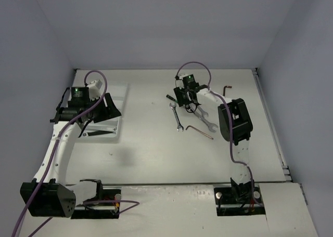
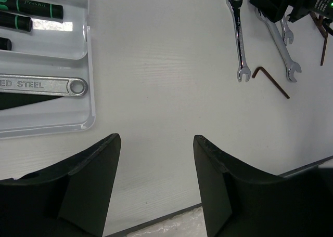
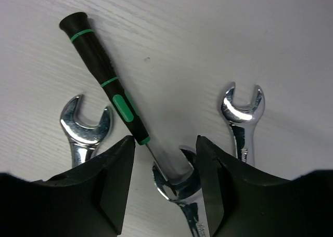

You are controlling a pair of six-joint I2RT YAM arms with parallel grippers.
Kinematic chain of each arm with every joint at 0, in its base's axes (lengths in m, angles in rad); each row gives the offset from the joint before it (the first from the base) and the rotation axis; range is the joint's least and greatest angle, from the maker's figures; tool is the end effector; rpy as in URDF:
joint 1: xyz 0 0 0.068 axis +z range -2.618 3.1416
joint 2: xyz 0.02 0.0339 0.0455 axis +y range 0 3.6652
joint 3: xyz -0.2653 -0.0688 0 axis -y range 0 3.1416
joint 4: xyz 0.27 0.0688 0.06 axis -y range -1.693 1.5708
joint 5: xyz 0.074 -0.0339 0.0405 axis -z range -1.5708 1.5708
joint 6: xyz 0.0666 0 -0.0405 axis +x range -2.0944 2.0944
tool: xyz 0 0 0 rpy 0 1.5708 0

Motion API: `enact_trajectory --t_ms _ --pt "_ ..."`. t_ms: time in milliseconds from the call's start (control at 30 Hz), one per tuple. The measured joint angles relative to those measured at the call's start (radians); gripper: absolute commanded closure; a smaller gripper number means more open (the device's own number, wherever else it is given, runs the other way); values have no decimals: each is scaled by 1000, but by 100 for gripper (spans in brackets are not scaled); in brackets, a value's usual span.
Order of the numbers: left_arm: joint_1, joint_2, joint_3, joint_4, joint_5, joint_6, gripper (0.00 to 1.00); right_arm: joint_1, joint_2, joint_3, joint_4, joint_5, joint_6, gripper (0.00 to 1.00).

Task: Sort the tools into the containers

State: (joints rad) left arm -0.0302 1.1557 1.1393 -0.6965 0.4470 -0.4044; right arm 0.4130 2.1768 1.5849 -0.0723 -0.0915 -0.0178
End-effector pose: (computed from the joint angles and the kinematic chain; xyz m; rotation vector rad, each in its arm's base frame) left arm 0.2844 -0.0374 0.3242 -0.1924 2.2985 -0.7354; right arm 0.4914 0.2220 0.1442 -0.5299 2.1874 0.3162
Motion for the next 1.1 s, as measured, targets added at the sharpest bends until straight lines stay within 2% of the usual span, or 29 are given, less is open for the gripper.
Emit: enact_trajectory --t_ms 500,667,933,1100 --pt "-41 0 2 -11 1 65 45 -32 30 19 -11 -144 -178 60" --pt "-48 0 2 -12 1 75 45 -32 69 79 -22 -181 -228 71" --pt "-73 0 5 -18 0 101 45 -32 108 131 -22 -243 -290 99" --pt "-110 0 12 -25 -22 154 45 -32 111 145 -38 -251 -317 100"
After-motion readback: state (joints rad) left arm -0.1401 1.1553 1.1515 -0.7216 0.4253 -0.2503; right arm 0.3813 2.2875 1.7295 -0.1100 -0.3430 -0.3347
